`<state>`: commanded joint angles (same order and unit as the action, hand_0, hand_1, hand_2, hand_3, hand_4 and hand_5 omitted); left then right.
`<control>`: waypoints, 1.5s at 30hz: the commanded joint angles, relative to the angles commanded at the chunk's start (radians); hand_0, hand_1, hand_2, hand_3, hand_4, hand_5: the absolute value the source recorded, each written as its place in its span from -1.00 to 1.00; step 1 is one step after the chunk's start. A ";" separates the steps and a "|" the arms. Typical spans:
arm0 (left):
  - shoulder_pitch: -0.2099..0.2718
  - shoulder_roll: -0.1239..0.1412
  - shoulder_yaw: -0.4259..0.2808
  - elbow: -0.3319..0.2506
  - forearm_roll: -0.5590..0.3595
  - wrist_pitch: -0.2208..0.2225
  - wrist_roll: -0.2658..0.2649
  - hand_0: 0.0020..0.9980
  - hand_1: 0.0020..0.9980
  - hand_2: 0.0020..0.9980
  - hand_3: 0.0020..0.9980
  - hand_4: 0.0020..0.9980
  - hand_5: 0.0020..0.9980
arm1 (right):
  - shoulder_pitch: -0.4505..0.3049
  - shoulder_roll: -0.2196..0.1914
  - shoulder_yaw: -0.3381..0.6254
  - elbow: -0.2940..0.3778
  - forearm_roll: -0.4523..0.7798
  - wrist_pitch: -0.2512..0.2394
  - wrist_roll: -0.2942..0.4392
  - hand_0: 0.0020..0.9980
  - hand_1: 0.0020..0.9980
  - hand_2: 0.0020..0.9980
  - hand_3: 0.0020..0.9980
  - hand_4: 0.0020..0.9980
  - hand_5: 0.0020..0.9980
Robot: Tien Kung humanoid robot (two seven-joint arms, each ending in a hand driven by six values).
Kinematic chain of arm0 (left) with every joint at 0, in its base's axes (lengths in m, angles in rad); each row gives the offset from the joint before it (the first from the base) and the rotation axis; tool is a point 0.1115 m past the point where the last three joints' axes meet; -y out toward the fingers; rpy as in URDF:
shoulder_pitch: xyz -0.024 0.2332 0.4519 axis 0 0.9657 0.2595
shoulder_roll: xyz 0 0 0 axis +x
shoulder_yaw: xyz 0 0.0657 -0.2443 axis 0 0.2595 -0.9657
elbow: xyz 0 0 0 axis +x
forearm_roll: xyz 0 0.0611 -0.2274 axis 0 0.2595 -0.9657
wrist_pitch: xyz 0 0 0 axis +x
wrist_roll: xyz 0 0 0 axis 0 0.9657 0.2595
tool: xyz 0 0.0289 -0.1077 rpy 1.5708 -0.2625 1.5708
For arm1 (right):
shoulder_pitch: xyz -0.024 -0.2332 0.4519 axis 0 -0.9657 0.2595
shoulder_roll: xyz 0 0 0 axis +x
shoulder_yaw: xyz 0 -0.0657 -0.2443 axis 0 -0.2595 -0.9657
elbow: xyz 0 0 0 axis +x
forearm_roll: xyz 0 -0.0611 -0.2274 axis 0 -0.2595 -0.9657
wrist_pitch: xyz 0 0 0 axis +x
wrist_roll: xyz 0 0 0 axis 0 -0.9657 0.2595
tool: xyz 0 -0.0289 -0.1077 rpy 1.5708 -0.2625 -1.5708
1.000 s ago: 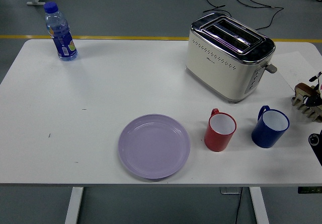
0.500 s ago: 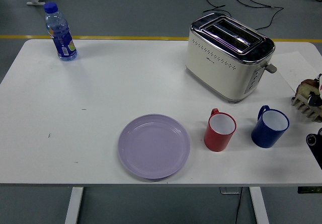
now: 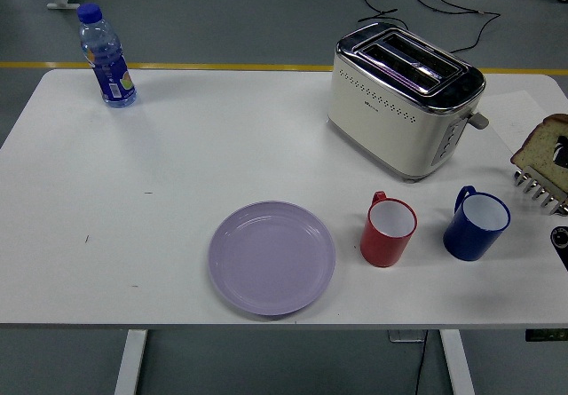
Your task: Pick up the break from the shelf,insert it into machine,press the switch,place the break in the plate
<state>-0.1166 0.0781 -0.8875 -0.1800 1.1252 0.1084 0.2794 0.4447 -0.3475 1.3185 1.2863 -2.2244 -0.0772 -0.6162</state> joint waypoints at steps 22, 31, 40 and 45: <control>0.009 0.003 -0.012 0.000 0.019 -0.003 0.005 0.31 0.15 0.18 0.21 -0.35 0.90 | 0.172 -0.098 0.020 0.248 0.074 0.014 0.017 -0.38 -0.34 -0.19 0.01 -0.20 -1.00; 0.003 0.005 0.005 0.000 0.000 -0.001 0.003 0.31 0.15 0.18 0.21 -0.35 0.90 | 0.327 -0.040 -0.046 0.252 0.140 0.037 0.031 -0.38 -0.34 -0.20 0.01 -0.20 -1.00; -0.002 0.007 0.009 0.000 -0.007 0.001 0.002 0.31 0.15 0.18 0.21 -0.35 0.90 | 0.417 0.016 -0.117 0.192 0.196 0.038 0.049 -0.39 -0.35 -0.20 0.01 -0.21 -1.00; -0.003 0.007 0.011 0.000 -0.007 0.001 0.003 0.31 0.15 0.18 0.21 -0.35 0.90 | 0.456 0.062 -0.168 0.133 0.203 0.027 0.058 -0.39 -0.35 -0.20 0.01 -0.21 -1.00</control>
<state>-0.1195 0.0849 -0.8768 -0.1800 1.1179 0.1091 0.2825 0.9004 -0.2851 1.1502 1.4196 -2.0213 -0.0501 -0.5583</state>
